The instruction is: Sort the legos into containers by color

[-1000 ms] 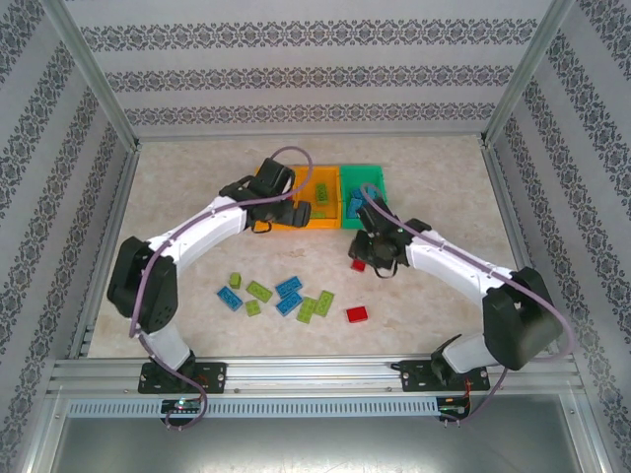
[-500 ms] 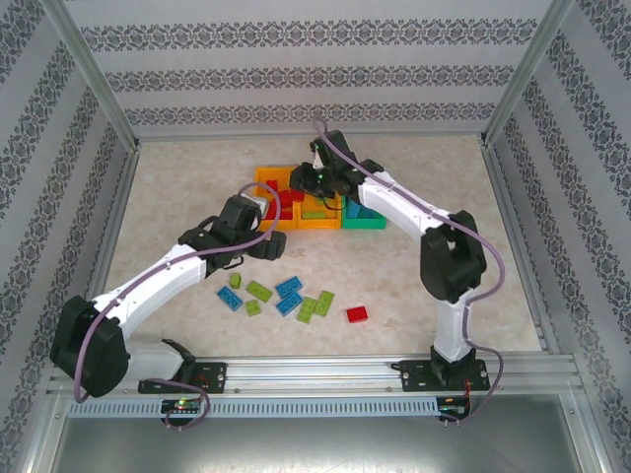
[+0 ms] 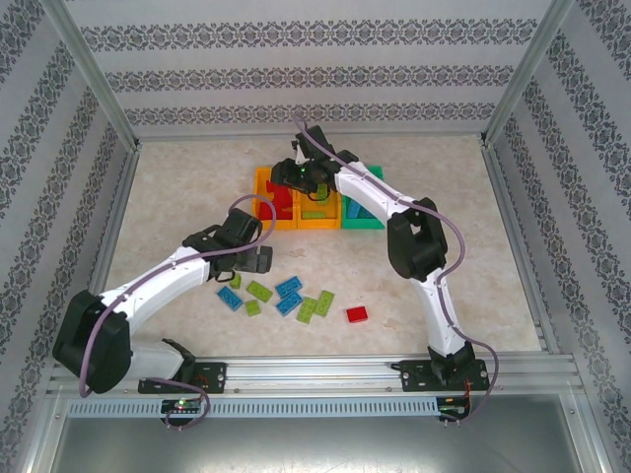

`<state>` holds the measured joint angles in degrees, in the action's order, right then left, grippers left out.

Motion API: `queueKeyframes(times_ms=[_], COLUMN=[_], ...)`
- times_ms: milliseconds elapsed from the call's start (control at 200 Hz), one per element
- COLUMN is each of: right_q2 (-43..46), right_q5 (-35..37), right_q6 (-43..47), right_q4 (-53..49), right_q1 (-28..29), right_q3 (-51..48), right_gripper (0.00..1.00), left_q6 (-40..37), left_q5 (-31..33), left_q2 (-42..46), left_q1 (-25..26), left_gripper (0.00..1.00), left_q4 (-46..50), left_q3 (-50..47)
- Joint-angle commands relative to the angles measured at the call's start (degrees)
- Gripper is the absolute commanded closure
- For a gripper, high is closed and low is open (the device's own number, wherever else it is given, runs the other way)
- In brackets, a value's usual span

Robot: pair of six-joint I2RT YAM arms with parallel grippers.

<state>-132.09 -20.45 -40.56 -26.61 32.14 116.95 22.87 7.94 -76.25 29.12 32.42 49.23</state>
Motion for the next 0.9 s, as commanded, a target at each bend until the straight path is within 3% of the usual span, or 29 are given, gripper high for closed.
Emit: queueKeyframes(times_ms=[0,270,894], right_q2=[-1.48,0.35,10.50], right_q5=[0.07,-0.65,0.93], right_q6=[-0.40,-0.23,-0.04], right_q4=[-2.26,-1.36,1.55], right_q1=[0.12,0.29,-0.76], right_q3=[1.82,0.86,-8.53], right_gripper=[0.44,0.37,0.30], left_q6=[4.57,5.76,3.59], left_q5=[-0.49,-2.31,-8.04], left_q2=[-1.27,-3.90,-10.54], left_q1=[-1.06,-3.99,-6.41], left_gripper=[0.00,0.06,0.39], left_q4=[3.49,4.96,3.41], left_q3=[-0.84,-0.88,-1.50])
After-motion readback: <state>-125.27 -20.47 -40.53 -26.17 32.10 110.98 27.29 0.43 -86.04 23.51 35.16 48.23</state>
